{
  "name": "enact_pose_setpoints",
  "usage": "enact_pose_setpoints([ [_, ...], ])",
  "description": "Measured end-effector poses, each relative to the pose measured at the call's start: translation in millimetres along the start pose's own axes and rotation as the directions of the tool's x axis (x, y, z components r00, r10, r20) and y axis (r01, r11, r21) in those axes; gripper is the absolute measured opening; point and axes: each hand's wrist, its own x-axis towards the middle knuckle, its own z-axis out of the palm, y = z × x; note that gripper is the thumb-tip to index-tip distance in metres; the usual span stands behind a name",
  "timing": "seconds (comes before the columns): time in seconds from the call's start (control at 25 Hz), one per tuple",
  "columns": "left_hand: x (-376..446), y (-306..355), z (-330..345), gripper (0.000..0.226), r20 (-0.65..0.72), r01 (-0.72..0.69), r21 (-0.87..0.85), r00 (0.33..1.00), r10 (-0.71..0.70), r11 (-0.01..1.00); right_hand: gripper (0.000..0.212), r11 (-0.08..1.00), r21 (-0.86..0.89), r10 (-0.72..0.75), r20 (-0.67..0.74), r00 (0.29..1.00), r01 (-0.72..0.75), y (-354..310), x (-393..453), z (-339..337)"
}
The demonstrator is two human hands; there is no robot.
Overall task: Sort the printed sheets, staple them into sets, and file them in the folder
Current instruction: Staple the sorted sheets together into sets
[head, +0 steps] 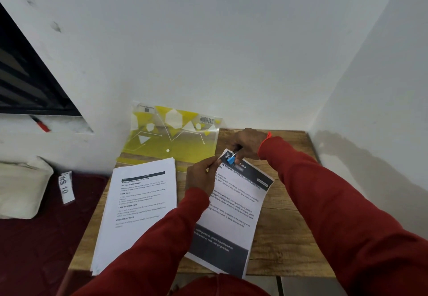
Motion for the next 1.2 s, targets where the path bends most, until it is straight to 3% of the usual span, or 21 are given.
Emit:
enact_pose_setpoints([
  [0.08,-1,-3,3,0.027,0.021,-0.008,0.013,1.0,0.007,1.0,0.039,0.999,0.04,0.0,0.009,1.0,0.0,-9,-25,-19],
  [0.16,-2,-7,6,0.026,0.025,-0.016,0.038,1.0,0.015,0.999,0.043,1.0,0.002,0.025,0.041,0.999,-0.026,-59,-90,-63],
  [0.24,0,-10,5,0.024,0.025,-0.017,0.043,1.0,0.016,0.999,0.047,0.996,0.092,0.009,0.068,0.998,-0.015,-50,-92,-63],
  [0.28,2,-10,4,0.023,0.026,-0.004,0.037,1.0,0.003,0.999,0.048,0.993,0.112,0.021,0.064,0.998,-0.028,-27,-55,-40],
  [0.32,4,-10,3,0.022,0.025,0.019,0.03,0.999,-0.02,0.999,0.049,0.997,0.078,-0.02,-0.044,0.999,0.024,6,-9,-6],
  [0.44,11,-18,2,0.02,0.001,0.084,-0.007,0.996,-0.084,0.996,0.042,0.969,0.243,0.008,-0.181,0.983,0.037,43,18,37],
  [0.56,16,-33,6,0.02,-0.01,0.169,-0.038,0.985,-0.17,0.985,0.039,0.924,0.382,0.145,-0.278,0.95,-0.029,57,19,59],
  [0.64,18,-44,9,0.019,-0.013,0.274,-0.067,0.961,-0.275,0.959,0.038,0.871,0.486,0.221,-0.255,0.941,-0.073,62,17,80],
  [0.8,14,-79,19,0.016,0.134,0.505,-0.074,0.859,-0.493,0.86,0.047,0.817,0.567,0.283,-0.244,0.928,-0.1,59,8,124],
  [0.96,10,-83,23,0.02,0.139,0.474,0.046,0.869,-0.475,0.88,0.039,0.76,0.648,0.277,-0.25,0.928,-0.052,37,5,155],
  [1.12,9,-72,19,0.041,0.022,0.388,0.181,0.917,-0.398,0.904,0.035,0.707,0.707,0.294,-0.285,0.913,-0.007,16,9,167],
  [1.2,1,-80,18,0.043,0.061,0.338,0.225,0.931,-0.36,0.914,0.036,0.663,0.749,0.318,-0.288,0.903,0.005,17,13,162],
])
